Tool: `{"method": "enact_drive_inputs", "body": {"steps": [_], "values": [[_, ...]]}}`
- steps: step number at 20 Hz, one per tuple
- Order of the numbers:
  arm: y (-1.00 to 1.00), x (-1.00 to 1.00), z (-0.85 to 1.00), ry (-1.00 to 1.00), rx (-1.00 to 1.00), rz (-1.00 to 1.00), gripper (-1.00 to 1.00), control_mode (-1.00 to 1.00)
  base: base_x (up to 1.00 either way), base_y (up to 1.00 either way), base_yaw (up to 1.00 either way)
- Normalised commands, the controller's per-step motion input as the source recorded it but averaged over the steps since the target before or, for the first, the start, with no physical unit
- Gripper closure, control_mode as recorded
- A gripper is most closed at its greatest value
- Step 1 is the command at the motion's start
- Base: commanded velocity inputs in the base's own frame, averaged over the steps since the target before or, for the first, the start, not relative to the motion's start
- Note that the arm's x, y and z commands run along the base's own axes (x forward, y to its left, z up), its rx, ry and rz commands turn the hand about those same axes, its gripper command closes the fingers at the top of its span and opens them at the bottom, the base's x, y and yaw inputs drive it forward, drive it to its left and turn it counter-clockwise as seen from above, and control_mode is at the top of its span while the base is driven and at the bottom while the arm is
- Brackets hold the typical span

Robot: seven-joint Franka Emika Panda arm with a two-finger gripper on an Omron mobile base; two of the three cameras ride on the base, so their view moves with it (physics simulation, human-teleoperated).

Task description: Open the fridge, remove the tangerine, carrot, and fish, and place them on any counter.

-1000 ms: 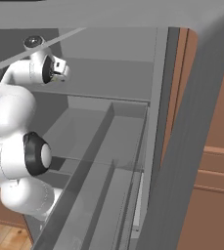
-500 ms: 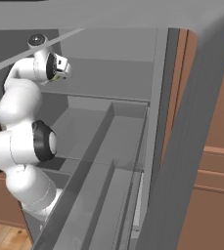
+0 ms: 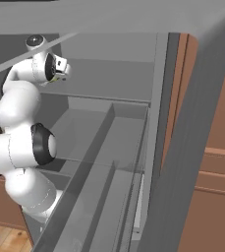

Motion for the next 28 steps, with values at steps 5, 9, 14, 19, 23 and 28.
{"method": "enact_drive_inputs", "body": {"steps": [5,9,14,19,23,28], "values": [[0.00,0.00,-0.23,0.00,0.00,-0.01,1.00,-1.00,0.00,0.00,0.00],[0.00,0.00,0.00,0.00,0.00,0.00,1.00,-1.00,0.00,0.00,0.00],[0.00,-0.01,0.00,0.00,0.00,0.00,1.00,-1.00,0.00,0.00,0.00],[0.02,-0.14,0.03,0.00,0.00,0.00,1.00,-1.00,0.00,0.00,0.00],[-0.08,-0.21,0.52,0.00,0.00,0.00,1.00,-1.00,0.00,0.00,0.00],[-0.11,-0.44,0.32,-0.11,-0.03,-0.01,1.00,-1.00,0.00,0.00,0.00]]}}
